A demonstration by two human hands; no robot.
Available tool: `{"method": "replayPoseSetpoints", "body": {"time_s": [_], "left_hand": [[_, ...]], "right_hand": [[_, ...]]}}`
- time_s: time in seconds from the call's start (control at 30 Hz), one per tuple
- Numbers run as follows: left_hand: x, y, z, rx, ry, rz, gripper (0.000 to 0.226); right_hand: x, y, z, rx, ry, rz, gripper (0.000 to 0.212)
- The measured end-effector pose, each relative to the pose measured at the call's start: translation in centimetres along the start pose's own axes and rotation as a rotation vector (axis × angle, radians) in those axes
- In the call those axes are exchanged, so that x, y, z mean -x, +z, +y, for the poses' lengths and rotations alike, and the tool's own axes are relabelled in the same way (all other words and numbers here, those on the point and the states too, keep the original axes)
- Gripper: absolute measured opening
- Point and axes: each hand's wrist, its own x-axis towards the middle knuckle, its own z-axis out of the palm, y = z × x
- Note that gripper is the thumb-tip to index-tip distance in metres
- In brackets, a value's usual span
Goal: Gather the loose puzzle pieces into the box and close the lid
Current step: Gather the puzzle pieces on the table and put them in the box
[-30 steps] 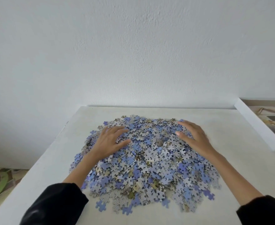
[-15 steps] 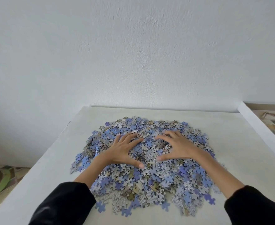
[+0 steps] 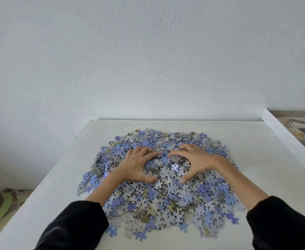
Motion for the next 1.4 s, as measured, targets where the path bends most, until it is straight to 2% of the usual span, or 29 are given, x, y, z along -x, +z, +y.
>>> {"method": "replayPoseSetpoints", "body": {"time_s": [0.13, 0.23, 0.33, 0.47, 0.57, 0.67, 1.0, 1.1, 1.27, 1.4], "left_hand": [[-0.3, 0.4, 0.0, 0.037, -0.004, 0.074, 0.084], [-0.3, 0.9, 0.1, 0.068, 0.005, 0.112, 0.076], [-0.3, 1.0, 0.0, 0.051, 0.014, 0.115, 0.078], [-0.3, 0.8, 0.1, 0.015, 0.005, 0.086, 0.095], [-0.2, 0.6, 0.3, 0.028, -0.010, 0.100, 0.096], [-0.3, 0.4, 0.5, 0.054, -0.014, 0.139, 0.088], [-0.1, 0.4, 0.2, 0.197, -0.012, 0.232, 0.065], [0.1, 0.2, 0.4, 0.294, -0.009, 0.263, 0.055], [-0.3, -0.6, 0.3, 0.388, 0.003, 0.223, 0.052], [-0.8, -1.3, 0.1, 0.532, -0.001, 0.224, 0.044]], "right_hand": [[-0.1, 0.3, 0.2, -0.004, -0.001, 0.067, 0.078], [-0.2, 0.8, 0.2, -0.002, 0.010, 0.121, 0.071], [-0.3, 1.5, 0.4, -0.027, 0.049, 0.121, 0.084], [-0.3, 2.1, 0.5, 0.027, 0.048, 0.100, 0.097], [-0.2, 2.5, 0.4, -0.012, 0.022, 0.192, 0.084], [-0.2, 3.0, 0.5, -0.065, 0.008, 0.291, 0.071], [-0.7, 3.4, 0.4, -0.178, 0.012, 0.522, 0.047], [-0.6, 3.2, 0.3, -0.235, -0.012, 0.536, 0.042], [-0.1, 2.4, 0.0, -0.452, -0.029, 0.545, 0.040], [0.5, 1.5, -0.4, -0.534, -0.045, 0.574, 0.038]]}}
